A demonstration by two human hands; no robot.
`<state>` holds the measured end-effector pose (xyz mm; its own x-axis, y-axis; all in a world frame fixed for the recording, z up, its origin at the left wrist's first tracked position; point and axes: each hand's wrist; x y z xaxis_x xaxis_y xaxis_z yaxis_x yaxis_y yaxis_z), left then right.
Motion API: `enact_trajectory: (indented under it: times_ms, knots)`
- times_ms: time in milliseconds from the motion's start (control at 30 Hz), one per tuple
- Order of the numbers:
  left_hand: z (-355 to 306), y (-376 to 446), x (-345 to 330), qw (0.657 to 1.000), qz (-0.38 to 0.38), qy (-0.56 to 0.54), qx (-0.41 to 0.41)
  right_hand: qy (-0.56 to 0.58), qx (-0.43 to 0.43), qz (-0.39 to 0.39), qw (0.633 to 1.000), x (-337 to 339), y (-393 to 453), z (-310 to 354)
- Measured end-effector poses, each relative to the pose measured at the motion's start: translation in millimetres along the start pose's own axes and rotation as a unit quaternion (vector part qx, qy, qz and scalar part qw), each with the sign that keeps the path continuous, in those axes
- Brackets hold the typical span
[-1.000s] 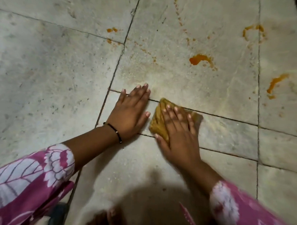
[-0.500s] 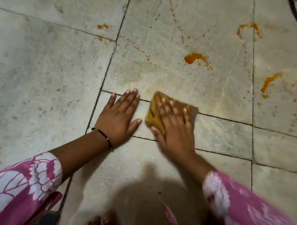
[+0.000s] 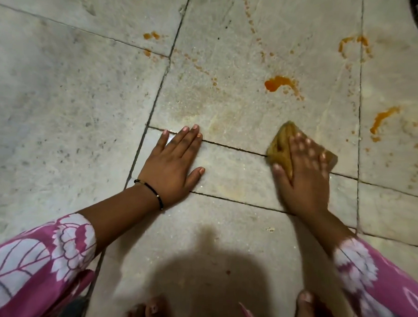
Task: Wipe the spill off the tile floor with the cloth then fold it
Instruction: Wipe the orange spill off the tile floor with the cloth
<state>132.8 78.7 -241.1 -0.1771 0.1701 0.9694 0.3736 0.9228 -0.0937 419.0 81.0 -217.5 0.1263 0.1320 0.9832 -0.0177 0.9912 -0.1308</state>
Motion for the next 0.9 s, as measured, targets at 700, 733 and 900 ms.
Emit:
enact_trajectory:
  times_ms: [700,733,900]
  knots:
    - [-1,-7,6,0.998,-0.018,-0.047,0.04,0.021,0.085,0.023,0.996,-10,66,106]
    - [-1,-9,7,0.997,-0.021,-0.054,0.053,0.016,0.136,0.029,0.99,-12,52,106]
    - [0,-26,7,0.997,-0.007,-0.038,0.072,-0.019,0.213,0.048,0.976,-4,-16,38]
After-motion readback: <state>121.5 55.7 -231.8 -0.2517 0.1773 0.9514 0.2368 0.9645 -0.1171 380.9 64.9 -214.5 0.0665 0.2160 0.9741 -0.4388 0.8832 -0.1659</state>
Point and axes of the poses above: each hand's wrist, its own y-axis towards the middle knuckle, its own x-axis out of the back of the hand, z = x × y, and after that the axes turned 3 degrees about z, right-handed
